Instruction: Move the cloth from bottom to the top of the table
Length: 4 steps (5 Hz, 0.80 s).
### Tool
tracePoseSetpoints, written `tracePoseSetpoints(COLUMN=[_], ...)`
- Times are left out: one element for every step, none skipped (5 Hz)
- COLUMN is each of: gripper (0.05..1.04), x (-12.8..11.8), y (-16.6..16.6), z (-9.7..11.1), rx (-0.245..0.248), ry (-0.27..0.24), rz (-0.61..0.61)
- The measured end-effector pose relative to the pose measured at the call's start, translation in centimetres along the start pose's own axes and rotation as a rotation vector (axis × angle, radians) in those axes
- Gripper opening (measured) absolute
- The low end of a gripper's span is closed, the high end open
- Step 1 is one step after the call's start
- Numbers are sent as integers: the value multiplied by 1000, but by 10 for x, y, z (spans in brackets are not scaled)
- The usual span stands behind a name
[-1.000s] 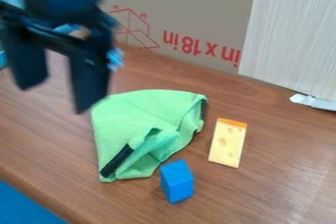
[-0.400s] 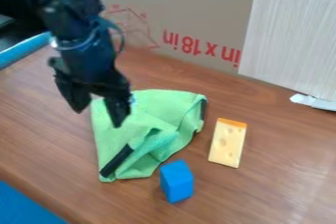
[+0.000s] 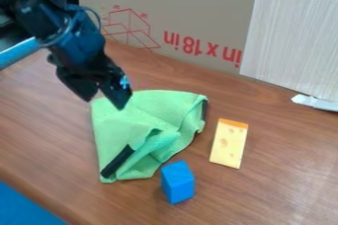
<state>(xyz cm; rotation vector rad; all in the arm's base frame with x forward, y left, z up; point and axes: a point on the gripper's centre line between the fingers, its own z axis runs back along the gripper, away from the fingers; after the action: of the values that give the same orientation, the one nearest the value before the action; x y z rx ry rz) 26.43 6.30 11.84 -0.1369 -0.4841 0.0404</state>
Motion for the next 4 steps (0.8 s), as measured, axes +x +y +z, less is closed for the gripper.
tracePoseSetpoints(gripper=[999,999,999,999], x=[17,18,12,11], y=[-2,-5,-8,-6], z=[1,-19,-44,-55], rx=[-21,17,56,91], ry=[-28,3,62,73], rz=[17,-4,-21,-43])
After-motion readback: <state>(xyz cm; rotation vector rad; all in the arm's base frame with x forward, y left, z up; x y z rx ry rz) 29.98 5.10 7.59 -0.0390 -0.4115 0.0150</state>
